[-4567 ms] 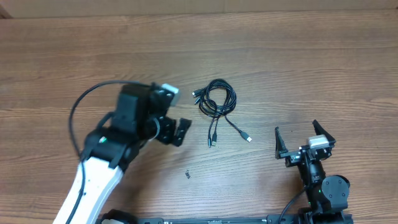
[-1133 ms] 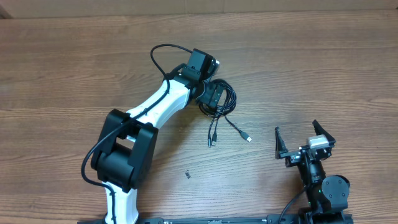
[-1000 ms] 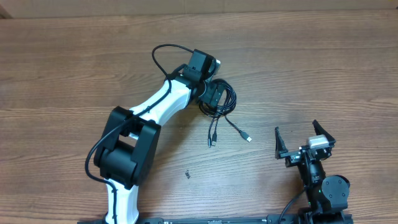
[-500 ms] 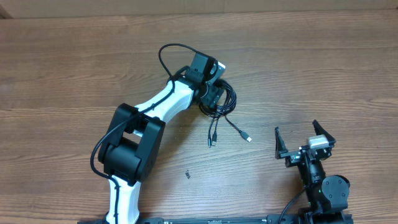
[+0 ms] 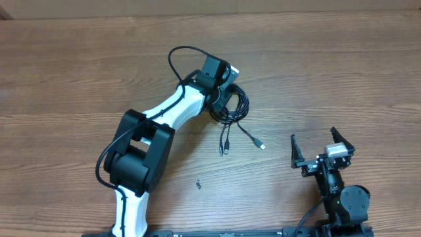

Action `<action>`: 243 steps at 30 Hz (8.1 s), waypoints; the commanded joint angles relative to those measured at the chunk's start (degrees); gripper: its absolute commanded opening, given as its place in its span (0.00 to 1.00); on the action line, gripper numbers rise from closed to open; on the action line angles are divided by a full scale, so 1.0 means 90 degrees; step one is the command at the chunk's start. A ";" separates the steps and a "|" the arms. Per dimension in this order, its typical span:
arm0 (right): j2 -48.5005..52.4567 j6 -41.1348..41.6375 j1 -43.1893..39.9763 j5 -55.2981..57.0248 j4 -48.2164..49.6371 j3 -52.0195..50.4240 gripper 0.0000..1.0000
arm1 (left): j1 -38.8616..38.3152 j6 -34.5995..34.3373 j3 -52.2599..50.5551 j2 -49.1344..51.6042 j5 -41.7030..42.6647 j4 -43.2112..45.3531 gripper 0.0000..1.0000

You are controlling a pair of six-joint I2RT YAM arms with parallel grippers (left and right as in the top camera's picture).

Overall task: Untangle cables
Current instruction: 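Lower the left gripper and grasp the looped black cables, then lift the cable bundle upward with the left gripper, then reach the right gripper toward the hanging cable loops, then grasp a cable loop with the right gripper beside the left gripper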

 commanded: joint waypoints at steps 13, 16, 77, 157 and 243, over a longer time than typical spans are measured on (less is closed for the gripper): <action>-0.0051 -0.0005 -0.0029 0.0036 0.0041 -0.0063 1.00 | -0.0046 0.0007 0.0121 0.0073 -0.0022 0.0005 0.04; -0.0051 -0.0005 -0.0029 0.0036 0.0041 -0.0063 1.00 | -0.0046 0.0002 0.0121 0.0073 -0.0022 0.0000 0.04; -0.0051 0.1428 -0.0029 -0.0964 0.0148 -0.0032 1.00 | -0.0041 0.0619 0.1532 -0.1899 0.2997 -0.4109 0.04; 0.6479 0.2144 -0.0029 -0.3565 -0.1773 0.4012 0.04 | 0.0197 0.0721 0.2093 -0.1899 0.4726 -0.4609 0.04; 0.5445 0.6827 -0.0029 -0.2271 0.0039 0.4012 0.04 | 0.0415 -0.0952 0.2011 -0.1955 0.5860 -0.4490 1.00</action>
